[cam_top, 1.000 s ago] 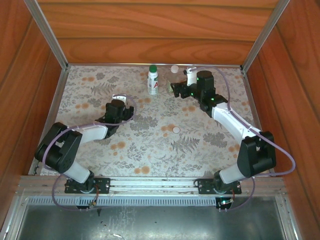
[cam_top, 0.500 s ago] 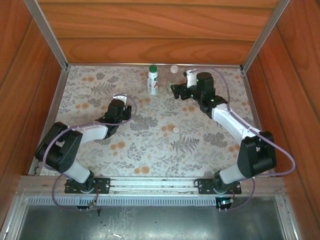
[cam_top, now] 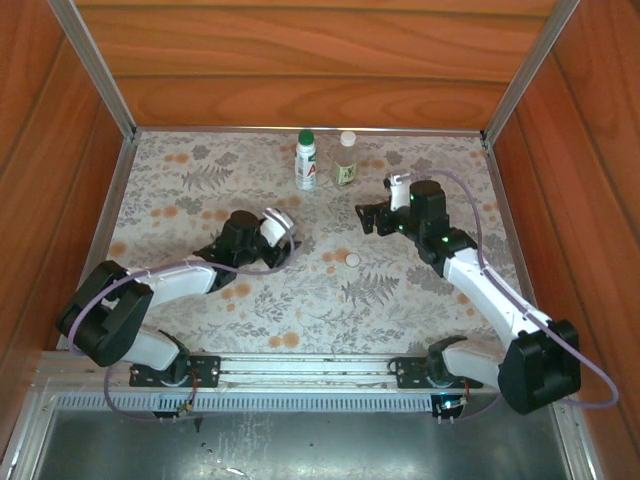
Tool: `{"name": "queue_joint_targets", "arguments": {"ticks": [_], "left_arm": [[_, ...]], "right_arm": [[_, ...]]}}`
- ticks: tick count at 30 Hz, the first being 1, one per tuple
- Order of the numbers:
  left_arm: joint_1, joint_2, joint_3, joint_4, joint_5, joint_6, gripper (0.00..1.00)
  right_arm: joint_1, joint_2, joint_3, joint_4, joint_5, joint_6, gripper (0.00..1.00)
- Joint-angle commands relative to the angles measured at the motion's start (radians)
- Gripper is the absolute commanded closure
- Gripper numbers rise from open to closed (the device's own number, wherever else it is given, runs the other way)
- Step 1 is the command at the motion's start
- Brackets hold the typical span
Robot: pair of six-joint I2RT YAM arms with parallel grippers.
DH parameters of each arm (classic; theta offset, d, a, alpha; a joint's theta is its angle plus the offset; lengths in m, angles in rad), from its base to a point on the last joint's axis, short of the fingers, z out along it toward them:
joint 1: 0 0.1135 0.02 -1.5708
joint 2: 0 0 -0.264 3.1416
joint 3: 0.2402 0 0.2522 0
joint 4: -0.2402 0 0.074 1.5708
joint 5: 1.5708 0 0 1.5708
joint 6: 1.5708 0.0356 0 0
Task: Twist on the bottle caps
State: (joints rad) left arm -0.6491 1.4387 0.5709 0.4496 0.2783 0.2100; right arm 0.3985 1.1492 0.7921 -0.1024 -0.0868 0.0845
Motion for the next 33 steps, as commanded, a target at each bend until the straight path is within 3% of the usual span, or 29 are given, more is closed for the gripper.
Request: {"name": "queue_joint_targets", "arguments": {"ticks": [1, 6, 12, 21, 27, 33], "left_arm": [[-0.045, 0.027, 0.003, 0.003, 0.264, 0.147, 0.39], [-0.05, 0.088, 0.039, 0.0, 0.402, 0.128, 0.39], [-0.049, 0.13, 0.056, -0.016, 0.396, 0.132, 0.37], [-0.05, 0.08, 0.035, -0.001, 0.354, 0.085, 0.08], [-0.053, 0.07, -0.082, 0.3, 0.329, -0.042, 0.05], [-0.057, 0.111, -0.179, 0.556, 0.315, -0.074, 0.06]], "right_arm": [[-0.004, -0.058, -0.085, 0.032, -0.041, 0.008, 0.0], [-0.004, -0.123, -0.186, 0.118, -0.026, 0.084, 0.0], [-0.004, -0.127, -0.179, 0.067, -0.046, 0.057, 0.0], [-0.007, -0.184, -0.197, 0.078, -0.019, 0.1, 0.0], [-0.007, -0.153, -0.193, 0.088, -0.077, 0.112, 0.0], [-0.007, -0.135, -0.2, 0.136, -0.156, 0.094, 0.0]]}}
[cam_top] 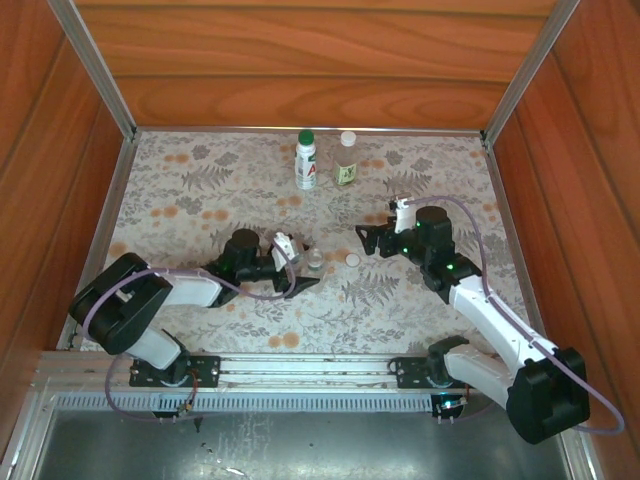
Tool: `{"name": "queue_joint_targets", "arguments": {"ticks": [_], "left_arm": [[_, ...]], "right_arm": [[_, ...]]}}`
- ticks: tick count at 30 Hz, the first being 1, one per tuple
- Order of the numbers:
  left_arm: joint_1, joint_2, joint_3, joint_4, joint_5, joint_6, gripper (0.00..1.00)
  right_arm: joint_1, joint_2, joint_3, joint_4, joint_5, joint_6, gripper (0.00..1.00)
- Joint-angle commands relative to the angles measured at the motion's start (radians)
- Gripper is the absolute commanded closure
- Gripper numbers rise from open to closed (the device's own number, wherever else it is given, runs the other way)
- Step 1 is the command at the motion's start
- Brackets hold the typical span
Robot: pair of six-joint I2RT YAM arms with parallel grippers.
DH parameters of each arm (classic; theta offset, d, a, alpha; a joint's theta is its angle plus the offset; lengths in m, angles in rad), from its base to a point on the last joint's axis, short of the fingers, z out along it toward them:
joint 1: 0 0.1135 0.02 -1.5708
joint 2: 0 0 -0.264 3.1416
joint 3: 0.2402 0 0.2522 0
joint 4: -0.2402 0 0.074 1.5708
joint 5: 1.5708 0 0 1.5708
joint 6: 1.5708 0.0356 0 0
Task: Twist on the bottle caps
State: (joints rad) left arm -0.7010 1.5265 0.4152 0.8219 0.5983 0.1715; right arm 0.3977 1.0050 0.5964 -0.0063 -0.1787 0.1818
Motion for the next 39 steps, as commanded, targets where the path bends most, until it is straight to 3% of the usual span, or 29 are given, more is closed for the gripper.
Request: {"name": "queue_joint_targets", "arguments": {"ticks": [1, 13, 24, 31, 39], "left_arm": [[-0.006, 0.032, -0.03, 0.196, -0.004, -0.026, 0.06], [-0.006, 0.197, -0.052, 0.431, 0.003, -0.058, 0.11], [-0.023, 0.291, -0.009, 0.475, 0.028, -0.061, 0.18], [-0.025, 0.328, 0.013, 0.5, 0.038, -0.07, 0.3], [-0.026, 0.34, 0.009, 0.513, 0.041, -0.066, 0.36]], "right_arm": [[-0.007, 0.012, -0.005, 0.043, -0.072, -0.005, 0.0], [-0.006, 0.023, 0.005, 0.036, -0.082, -0.005, 0.0], [-0.007, 0.045, 0.012, 0.032, -0.089, -0.004, 0.0], [-0.007, 0.077, 0.02, 0.029, -0.09, 0.008, 0.0], [-0.006, 0.096, 0.031, 0.014, -0.087, 0.013, 0.01]]}}
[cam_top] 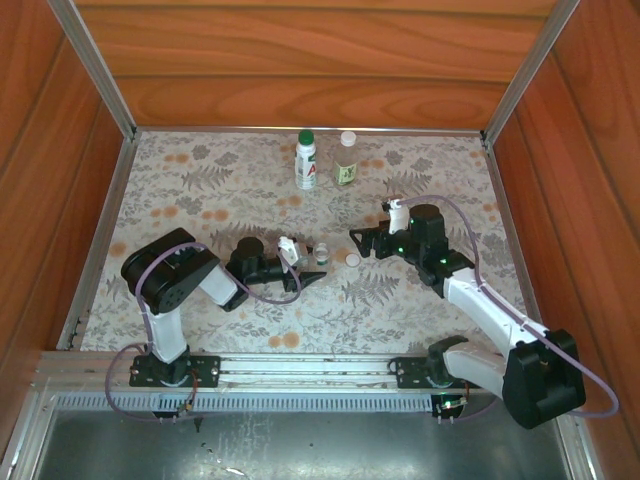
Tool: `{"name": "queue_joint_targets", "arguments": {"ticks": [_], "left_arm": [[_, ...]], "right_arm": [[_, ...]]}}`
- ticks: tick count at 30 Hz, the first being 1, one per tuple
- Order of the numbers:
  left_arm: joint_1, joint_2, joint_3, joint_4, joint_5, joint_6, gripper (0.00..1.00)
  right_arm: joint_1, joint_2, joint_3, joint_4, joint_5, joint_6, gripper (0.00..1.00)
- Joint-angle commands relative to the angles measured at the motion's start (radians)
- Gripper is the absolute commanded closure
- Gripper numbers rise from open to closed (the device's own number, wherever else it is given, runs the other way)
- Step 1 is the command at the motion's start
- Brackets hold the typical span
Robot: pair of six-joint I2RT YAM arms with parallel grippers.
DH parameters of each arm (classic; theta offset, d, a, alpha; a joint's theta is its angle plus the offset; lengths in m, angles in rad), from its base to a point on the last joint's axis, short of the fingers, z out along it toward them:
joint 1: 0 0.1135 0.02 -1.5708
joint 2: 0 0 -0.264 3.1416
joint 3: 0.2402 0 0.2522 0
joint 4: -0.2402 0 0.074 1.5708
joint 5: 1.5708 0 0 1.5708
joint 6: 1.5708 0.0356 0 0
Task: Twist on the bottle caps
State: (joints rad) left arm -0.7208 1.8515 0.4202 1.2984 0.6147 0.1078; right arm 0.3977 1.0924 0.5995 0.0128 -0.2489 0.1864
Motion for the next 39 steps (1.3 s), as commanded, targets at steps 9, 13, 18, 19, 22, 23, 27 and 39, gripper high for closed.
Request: {"name": "queue_joint_targets", "arguments": {"ticks": [9, 13, 18, 19, 22, 23, 27, 39], "left_arm": [[-0.01, 0.021, -0.001, 0.039, 0.021, 0.006, 0.42], [-0.012, 0.029, -0.004, 0.04, 0.012, 0.015, 0.42], [-0.025, 0.037, -0.014, 0.05, -0.016, 0.052, 0.42], [-0.029, 0.037, -0.019, 0.05, -0.022, 0.062, 0.42], [-0.034, 0.042, -0.028, 0.054, -0.038, 0.073, 0.42], [-0.035, 0.044, -0.029, 0.055, -0.042, 0.073, 0.42], [-0.042, 0.051, -0.034, 0.071, -0.055, 0.069, 0.42], [-0.043, 0.054, -0.033, 0.076, -0.059, 0.056, 0.43]], "right_arm": [[0.004, 0.036, 0.047, -0.045, 0.011, 0.033, 0.05], [0.058, 0.065, 0.081, -0.13, 0.138, 0.056, 0.08], [0.159, 0.127, 0.106, -0.203, 0.267, 0.066, 0.08], [0.184, 0.141, 0.112, -0.214, 0.302, 0.066, 0.09], [0.236, 0.188, 0.138, -0.255, 0.372, 0.084, 0.19], [0.249, 0.203, 0.147, -0.267, 0.393, 0.088, 0.22], [0.273, 0.286, 0.197, -0.321, 0.44, 0.119, 0.28], [0.303, 0.506, 0.3, -0.398, 0.504, 0.159, 0.39]]}}
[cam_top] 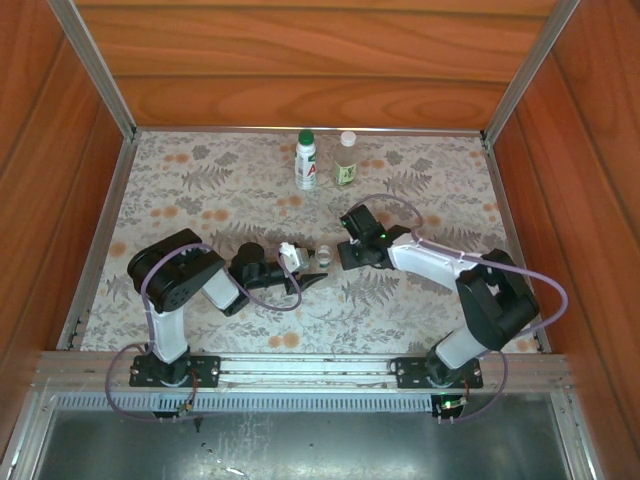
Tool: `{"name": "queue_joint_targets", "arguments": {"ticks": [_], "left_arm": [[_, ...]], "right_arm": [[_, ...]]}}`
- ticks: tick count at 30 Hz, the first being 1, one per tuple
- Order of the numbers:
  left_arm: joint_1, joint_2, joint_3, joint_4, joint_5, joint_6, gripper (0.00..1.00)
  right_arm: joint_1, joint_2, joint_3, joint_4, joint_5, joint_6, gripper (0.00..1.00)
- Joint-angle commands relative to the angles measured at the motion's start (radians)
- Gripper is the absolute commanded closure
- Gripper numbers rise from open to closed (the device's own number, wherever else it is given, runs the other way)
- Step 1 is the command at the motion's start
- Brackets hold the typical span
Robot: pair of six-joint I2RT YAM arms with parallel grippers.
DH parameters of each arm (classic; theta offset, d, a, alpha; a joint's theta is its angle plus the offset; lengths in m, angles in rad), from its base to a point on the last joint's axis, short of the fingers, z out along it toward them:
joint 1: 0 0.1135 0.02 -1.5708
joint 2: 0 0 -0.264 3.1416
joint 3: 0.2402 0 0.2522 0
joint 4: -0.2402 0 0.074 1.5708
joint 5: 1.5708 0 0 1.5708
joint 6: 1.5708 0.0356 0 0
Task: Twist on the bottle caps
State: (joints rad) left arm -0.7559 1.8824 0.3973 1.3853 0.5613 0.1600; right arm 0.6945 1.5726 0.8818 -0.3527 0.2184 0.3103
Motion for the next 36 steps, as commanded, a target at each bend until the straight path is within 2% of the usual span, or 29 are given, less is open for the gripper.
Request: {"name": "queue_joint_targets", "arguments": {"ticks": [1, 9, 19, 22, 29, 36], "left_arm": [[-0.009, 0.023, -0.009, -0.012, -0.005, 0.004, 0.43], [-0.009, 0.024, -0.007, -0.012, -0.003, -0.001, 0.43], [-0.009, 0.027, -0.005, -0.012, 0.0, -0.003, 0.43], [-0.009, 0.029, -0.006, -0.012, 0.0, -0.002, 0.43], [-0.008, 0.032, -0.004, -0.012, -0.001, -0.001, 0.43], [-0.007, 0.034, -0.004, -0.012, -0.001, -0.001, 0.43]], "right_arm": [[0.007, 0.038, 0.02, -0.029, 0.035, 0.039, 0.4], [0.007, 0.081, 0.03, -0.02, 0.035, 0.051, 0.47], [0.005, 0.127, 0.036, -0.015, 0.034, 0.047, 0.49], [0.005, 0.127, 0.037, -0.015, 0.036, 0.047, 0.52], [0.005, 0.097, 0.039, -0.038, 0.037, 0.042, 0.54], [0.005, -0.019, 0.067, -0.133, 0.045, 0.032, 0.54]]}}
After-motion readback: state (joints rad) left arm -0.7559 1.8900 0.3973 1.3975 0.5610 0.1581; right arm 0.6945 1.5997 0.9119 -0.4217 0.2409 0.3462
